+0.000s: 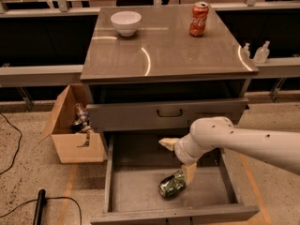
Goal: Pick green can from middle drawer and place on counter
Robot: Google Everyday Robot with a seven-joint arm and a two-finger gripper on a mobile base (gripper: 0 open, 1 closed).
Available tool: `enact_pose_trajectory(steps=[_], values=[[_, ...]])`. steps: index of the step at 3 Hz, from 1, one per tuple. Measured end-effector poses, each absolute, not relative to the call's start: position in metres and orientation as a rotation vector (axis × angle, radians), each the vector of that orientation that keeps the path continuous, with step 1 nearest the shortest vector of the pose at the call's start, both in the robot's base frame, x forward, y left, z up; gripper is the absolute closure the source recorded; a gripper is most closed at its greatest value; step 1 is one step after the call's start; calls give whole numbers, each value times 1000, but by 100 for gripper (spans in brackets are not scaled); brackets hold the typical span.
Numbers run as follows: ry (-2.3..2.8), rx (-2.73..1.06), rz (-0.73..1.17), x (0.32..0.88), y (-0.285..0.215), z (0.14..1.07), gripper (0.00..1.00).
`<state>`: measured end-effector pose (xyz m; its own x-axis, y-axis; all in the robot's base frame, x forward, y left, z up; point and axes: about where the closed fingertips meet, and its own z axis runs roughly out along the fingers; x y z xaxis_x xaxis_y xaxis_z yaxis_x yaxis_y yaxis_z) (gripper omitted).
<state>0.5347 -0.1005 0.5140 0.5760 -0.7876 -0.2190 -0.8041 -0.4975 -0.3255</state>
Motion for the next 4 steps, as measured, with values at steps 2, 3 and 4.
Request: enact_pose_trajectory(steps=[2,3,4], values=[[1227,-2517,243,525,-78,445,0],[1217,-2542,306,520,-70,420,0],[1234,-2542,335,516,-66,407,0]])
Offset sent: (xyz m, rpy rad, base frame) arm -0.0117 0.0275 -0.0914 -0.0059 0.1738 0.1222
